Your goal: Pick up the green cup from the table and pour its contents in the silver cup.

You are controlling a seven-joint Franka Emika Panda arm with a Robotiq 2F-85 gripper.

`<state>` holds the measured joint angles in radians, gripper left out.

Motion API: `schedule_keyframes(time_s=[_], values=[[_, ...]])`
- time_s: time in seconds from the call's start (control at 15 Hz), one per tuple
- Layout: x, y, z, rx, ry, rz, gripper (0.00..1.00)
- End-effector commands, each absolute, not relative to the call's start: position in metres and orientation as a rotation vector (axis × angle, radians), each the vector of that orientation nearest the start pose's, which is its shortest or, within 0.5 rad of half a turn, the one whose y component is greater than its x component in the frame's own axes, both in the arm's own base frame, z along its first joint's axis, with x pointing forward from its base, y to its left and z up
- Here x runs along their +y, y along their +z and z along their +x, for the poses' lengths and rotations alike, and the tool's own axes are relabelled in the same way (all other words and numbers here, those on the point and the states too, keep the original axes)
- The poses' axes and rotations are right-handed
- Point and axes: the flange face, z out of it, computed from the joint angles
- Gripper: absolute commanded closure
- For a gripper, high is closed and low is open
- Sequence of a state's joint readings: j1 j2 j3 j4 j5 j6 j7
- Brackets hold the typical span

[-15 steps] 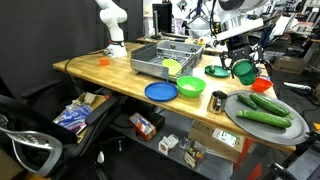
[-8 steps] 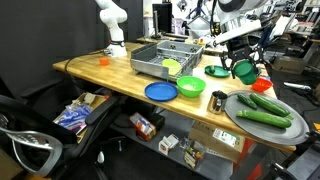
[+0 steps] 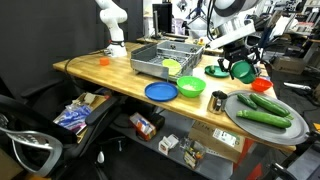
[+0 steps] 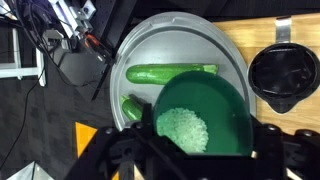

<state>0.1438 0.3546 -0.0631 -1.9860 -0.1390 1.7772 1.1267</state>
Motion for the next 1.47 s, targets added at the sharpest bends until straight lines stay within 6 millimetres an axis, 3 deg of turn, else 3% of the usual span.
schedule_keyframes(time_s=[0.0, 0.07, 0.13, 0.53, 0.6, 1.0, 1.4], values=[[0.039, 0.249, 0.541, 1.619, 0.679, -3.154, 0.46], [0.038, 0.246, 0.542, 1.549, 0.703, -3.138, 0.46], [0.040, 0.250, 0.538, 1.611, 0.695, -3.135, 0.21], [0.039, 0.245, 0.540, 1.586, 0.702, -3.143, 0.21], [0.042, 0.247, 0.541, 1.602, 0.695, -3.152, 0.46], [0.061, 0.251, 0.539, 1.710, 0.628, -3.229, 0.46], [0.075, 0.230, 0.538, 1.754, 0.620, -3.365, 0.46]])
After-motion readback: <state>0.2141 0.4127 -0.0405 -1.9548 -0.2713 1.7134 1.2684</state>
